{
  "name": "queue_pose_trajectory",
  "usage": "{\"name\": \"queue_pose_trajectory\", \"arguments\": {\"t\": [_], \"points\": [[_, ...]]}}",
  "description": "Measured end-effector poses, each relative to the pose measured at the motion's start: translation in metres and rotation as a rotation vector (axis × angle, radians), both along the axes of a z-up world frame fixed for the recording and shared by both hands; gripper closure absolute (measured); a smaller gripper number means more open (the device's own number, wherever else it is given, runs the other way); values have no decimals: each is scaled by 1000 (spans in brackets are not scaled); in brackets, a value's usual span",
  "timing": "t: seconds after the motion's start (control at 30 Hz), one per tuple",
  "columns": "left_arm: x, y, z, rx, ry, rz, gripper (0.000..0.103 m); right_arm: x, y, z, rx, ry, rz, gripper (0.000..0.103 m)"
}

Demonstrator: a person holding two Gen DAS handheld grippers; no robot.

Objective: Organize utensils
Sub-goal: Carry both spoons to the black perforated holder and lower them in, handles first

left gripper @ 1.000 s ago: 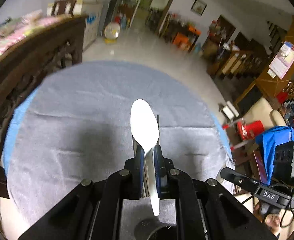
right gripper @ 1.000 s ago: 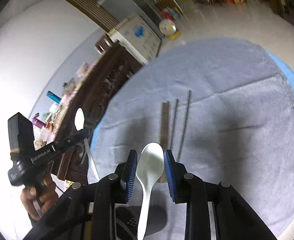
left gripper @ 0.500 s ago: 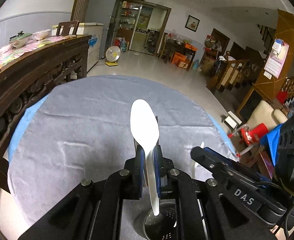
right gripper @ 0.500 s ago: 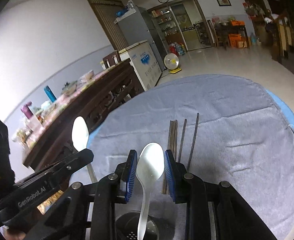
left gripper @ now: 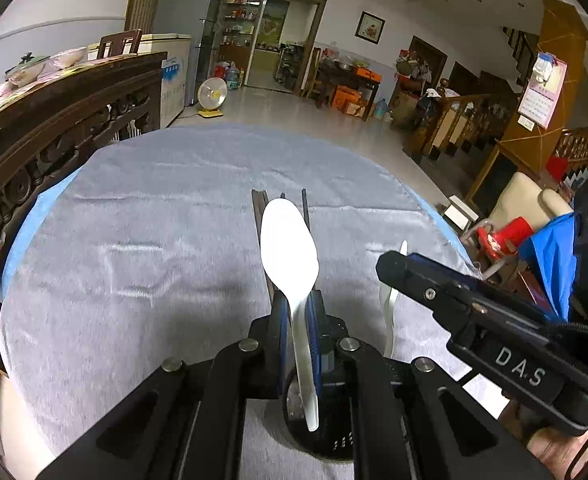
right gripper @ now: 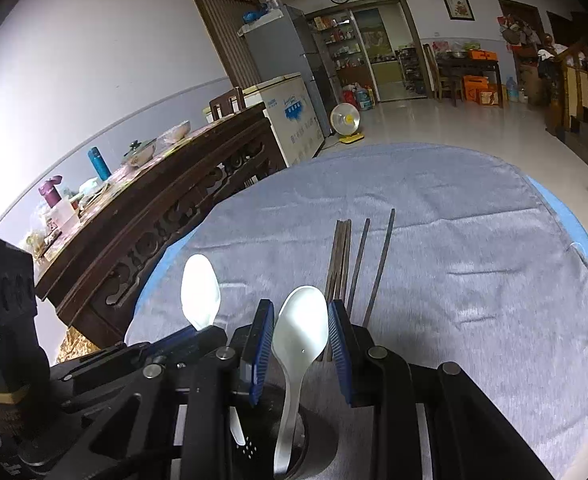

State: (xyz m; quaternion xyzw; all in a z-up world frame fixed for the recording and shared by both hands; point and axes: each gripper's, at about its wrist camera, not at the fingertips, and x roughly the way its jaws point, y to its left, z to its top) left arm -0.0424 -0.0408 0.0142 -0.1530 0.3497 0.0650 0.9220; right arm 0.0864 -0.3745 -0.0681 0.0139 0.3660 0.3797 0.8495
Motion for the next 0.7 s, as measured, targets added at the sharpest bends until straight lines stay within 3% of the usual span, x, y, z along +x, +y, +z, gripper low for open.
{"name": "queue_pose_trajectory", "arguments": {"t": [0.7], "points": [[-24,-11,-9,-4,34,-32,92,-17,-12,-2,-13,2,28,71]]}}
